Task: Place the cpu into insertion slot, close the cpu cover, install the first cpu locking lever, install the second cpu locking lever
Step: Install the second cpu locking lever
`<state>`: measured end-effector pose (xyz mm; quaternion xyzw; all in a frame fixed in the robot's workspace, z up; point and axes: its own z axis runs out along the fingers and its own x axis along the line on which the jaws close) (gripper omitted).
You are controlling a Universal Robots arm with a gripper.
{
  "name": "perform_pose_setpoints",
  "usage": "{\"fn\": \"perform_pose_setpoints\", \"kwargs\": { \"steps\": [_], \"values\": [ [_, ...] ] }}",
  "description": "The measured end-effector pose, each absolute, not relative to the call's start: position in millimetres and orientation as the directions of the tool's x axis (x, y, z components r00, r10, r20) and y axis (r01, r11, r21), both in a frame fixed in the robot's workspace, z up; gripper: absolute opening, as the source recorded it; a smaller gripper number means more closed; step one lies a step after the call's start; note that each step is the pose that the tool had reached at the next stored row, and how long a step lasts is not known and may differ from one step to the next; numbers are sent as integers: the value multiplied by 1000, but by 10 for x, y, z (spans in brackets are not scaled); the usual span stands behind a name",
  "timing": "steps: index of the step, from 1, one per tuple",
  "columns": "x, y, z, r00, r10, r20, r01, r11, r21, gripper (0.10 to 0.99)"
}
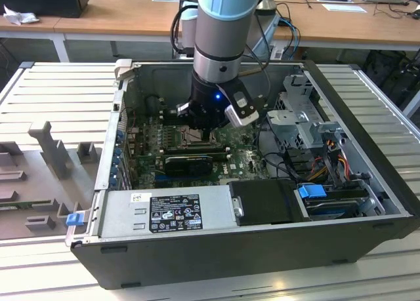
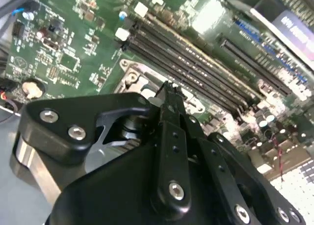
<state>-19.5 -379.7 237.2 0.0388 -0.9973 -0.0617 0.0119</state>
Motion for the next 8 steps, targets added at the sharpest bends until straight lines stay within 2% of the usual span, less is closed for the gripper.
{"fn": "perform_pose_setpoints", "kwargs": {
  "steps": [8],
  "values": [
    [-406, -3823, 2362, -996, -91, 18, -88, 987, 131, 106]
  ]
}}
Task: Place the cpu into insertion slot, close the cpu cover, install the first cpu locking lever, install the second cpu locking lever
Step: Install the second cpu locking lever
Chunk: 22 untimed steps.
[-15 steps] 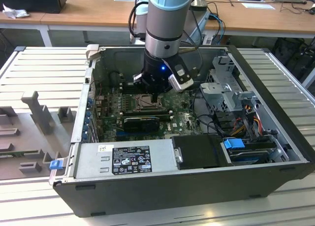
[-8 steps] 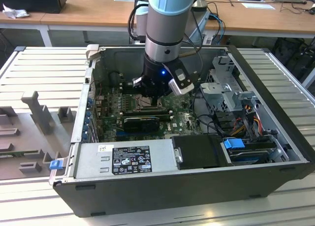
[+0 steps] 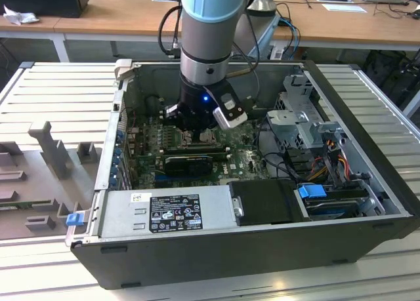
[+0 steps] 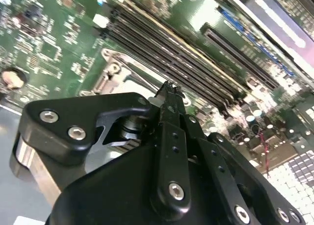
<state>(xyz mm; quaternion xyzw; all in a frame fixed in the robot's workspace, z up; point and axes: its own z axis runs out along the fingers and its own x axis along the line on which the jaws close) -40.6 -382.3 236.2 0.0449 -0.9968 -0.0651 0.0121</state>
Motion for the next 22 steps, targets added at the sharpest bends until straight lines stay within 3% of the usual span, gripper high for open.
{"fn": "perform_pose_setpoints", "kwargs": {
  "steps": [16, 18, 20, 22],
  "values": [
    [-497, -3871, 2104, -992, -127, 13, -123, 976, 177, 106],
    [-525, -3913, 2092, -991, -131, 9, -126, 970, 209, 106],
    [-575, -3950, 2084, -991, -136, 1, -131, 955, 268, 106],
    [-593, -4025, 2080, -990, -139, -3, -134, 948, 290, 106]
  ]
}}
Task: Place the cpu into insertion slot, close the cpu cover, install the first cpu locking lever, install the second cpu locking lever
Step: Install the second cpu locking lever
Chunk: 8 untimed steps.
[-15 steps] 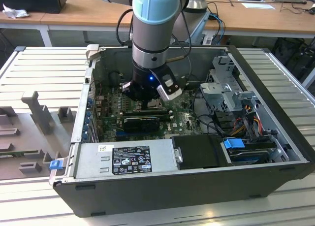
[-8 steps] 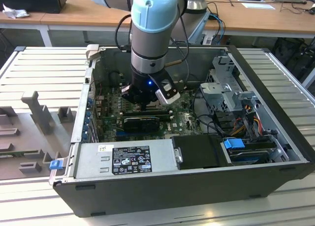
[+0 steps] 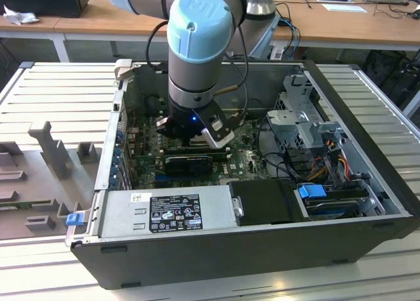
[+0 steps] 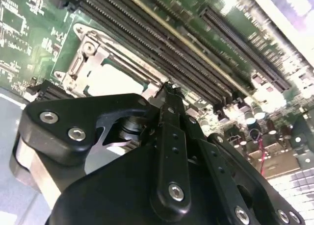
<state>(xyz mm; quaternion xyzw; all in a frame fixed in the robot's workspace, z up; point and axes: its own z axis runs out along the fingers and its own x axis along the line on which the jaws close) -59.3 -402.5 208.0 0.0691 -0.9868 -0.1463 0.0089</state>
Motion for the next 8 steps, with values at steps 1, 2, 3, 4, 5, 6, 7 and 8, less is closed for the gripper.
{"fn": "perform_pose_setpoints", "kwargs": {
  "steps": [1, 2, 3, 4, 5, 6, 7, 8],
  "values": [
    [-600, -4070, 2080, -990, -139, -3, -134, 947, 293, 106],
    [-614, -4112, 2080, -990, -139, -4, -134, 945, 298, 106],
    [-626, -4119, 2080, -990, -139, -4, -134, 944, 300, 106],
    [-659, -4121, 2080, -990, -139, -5, -134, 944, 303, 106],
    [-675, -4121, 2077, -990, -139, -5, -134, 942, 308, 106],
    [-679, -4120, 2063, -990, -140, -6, -135, 940, 312, 106],
    [-679, -4121, 2055, -990, -140, -6, -135, 940, 315, 106],
    [-679, -4121, 2045, -990, -140, -7, -135, 939, 317, 106]
  ]
}}
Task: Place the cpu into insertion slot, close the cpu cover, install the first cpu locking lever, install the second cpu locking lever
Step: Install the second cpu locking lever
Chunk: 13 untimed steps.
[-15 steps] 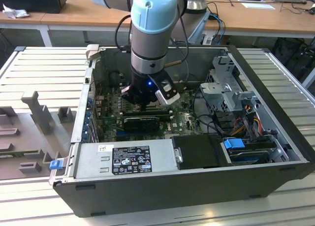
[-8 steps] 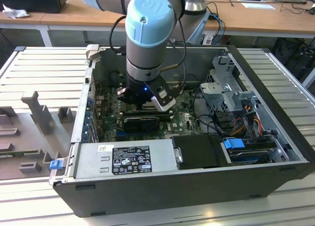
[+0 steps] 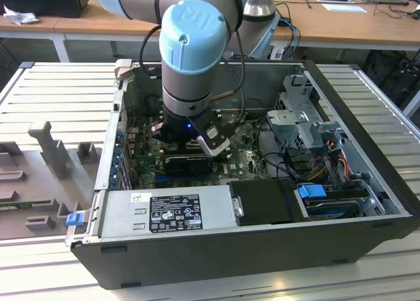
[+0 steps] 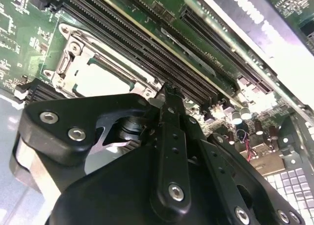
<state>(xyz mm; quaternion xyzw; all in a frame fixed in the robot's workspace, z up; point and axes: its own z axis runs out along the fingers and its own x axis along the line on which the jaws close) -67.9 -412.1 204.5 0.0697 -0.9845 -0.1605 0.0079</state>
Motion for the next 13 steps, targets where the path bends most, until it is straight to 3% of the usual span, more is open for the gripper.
{"fn": "perform_pose_setpoints", "kwargs": {
  "steps": [13],
  "values": [
    [-693, -4101, 1923, -990, -141, -13, -137, 923, 359, 106]
  ]
}}
